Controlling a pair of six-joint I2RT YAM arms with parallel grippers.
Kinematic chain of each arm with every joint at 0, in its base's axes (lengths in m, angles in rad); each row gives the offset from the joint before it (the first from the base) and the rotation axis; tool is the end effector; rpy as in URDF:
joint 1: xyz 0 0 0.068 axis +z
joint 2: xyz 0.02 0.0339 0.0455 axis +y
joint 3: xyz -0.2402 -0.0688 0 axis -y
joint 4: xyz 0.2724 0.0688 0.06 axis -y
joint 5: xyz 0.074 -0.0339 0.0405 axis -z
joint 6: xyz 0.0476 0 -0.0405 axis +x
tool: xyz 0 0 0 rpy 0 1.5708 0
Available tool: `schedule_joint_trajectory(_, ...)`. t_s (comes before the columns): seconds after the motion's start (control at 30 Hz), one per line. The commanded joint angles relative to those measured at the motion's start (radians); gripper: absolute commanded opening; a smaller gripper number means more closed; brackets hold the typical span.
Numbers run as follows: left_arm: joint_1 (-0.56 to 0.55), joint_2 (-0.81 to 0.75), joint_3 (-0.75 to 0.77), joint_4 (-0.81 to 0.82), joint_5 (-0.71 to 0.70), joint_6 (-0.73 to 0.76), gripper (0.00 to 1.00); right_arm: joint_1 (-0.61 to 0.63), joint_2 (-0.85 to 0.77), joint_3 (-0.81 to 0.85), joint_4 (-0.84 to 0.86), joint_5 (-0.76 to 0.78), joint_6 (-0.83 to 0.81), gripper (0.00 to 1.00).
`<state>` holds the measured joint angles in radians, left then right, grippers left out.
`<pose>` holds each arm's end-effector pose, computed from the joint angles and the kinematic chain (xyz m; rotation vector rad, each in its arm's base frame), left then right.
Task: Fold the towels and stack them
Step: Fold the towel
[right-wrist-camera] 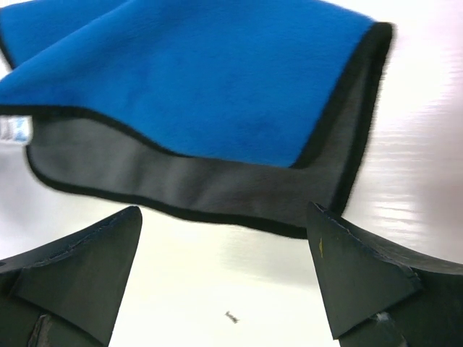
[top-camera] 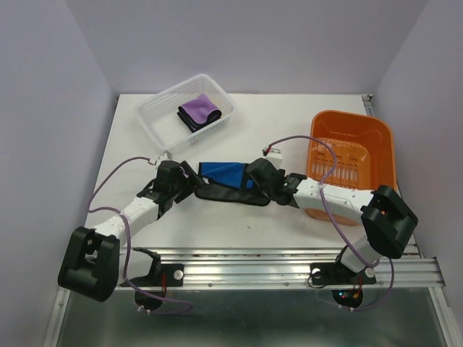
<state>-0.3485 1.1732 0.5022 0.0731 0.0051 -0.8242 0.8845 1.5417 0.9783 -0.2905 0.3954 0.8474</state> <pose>0.2613 -0.0952 0.1441 -0.5269 2.1861 -0.6628 0.2378 0.2613 0.1699 0.1335 2.3666 0.3677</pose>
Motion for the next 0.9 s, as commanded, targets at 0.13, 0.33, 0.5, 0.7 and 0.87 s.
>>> schedule_joint_trajectory(0.13,0.005,0.043,0.079,0.091,0.004,0.057,0.67,-0.053,0.012,-0.018,-0.001,0.079,0.018,1.0)
schedule_joint_trajectory(0.33,0.005,0.077,0.105,0.1,-0.045,0.102,0.55,-0.097,0.032,-0.016,0.028,0.031,0.013,1.0)
schedule_joint_trajectory(0.5,0.005,0.117,0.116,0.116,-0.017,0.119,0.52,-0.104,0.05,-0.02,0.053,0.013,0.007,1.0)
schedule_joint_trajectory(0.7,0.005,0.155,0.131,0.128,-0.025,0.123,0.51,-0.105,0.069,0.002,0.053,0.014,-0.005,1.0)
schedule_joint_trajectory(0.87,0.005,0.187,0.15,0.139,-0.019,0.129,0.36,-0.111,0.087,0.01,0.063,-0.004,-0.005,1.0)
